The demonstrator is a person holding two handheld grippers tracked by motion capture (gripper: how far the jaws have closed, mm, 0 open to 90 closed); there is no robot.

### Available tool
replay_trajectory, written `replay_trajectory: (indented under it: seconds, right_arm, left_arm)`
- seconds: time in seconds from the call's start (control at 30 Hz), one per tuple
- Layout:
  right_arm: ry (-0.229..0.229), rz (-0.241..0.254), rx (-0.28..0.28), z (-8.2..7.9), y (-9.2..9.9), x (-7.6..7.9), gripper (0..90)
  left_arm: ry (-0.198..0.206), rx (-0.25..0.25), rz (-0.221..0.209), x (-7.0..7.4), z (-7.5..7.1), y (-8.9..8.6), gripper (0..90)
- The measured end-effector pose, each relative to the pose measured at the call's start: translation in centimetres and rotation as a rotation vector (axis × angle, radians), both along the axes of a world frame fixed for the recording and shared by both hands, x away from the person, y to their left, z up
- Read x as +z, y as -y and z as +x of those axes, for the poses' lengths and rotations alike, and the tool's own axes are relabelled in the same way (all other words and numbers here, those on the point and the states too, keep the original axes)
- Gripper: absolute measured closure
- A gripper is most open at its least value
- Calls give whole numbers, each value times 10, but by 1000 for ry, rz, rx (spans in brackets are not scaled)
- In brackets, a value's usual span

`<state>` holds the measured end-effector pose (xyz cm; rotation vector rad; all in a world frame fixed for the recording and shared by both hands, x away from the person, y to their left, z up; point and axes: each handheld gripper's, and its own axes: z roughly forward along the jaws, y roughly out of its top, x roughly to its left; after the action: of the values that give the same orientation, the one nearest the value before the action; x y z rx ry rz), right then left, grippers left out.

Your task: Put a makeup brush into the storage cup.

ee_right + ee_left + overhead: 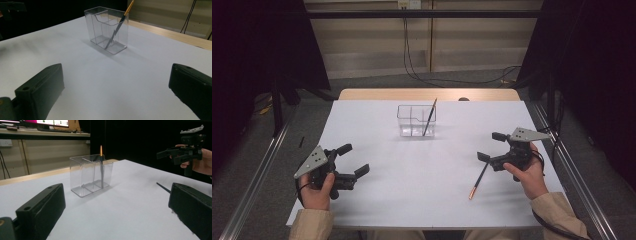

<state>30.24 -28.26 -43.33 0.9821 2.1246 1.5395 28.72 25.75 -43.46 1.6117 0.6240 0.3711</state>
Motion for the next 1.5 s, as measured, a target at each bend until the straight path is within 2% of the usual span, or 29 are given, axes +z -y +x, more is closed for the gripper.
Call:
replay_trajectory:
  seconds: [0.27, 0.6, 1.13, 1.5]
  right_arm:
    - [-51, -37, -1, 2, 0, -1, 0]
    - [-133, -132, 15, 7, -2, -2, 0]
    - [-255, -288, 70, 13, -5, -3, 0]
    - [-310, -389, 123, 16, -7, -5, 0]
  left_arm:
    - [-1, -1, 9, 0, -1, 0, 9]
    - [2, -8, 11, 0, 0, 2, 9]
    - [1, -13, 14, 2, 0, 2, 9]
    - [-3, -16, 16, 1, 1, 3, 9]
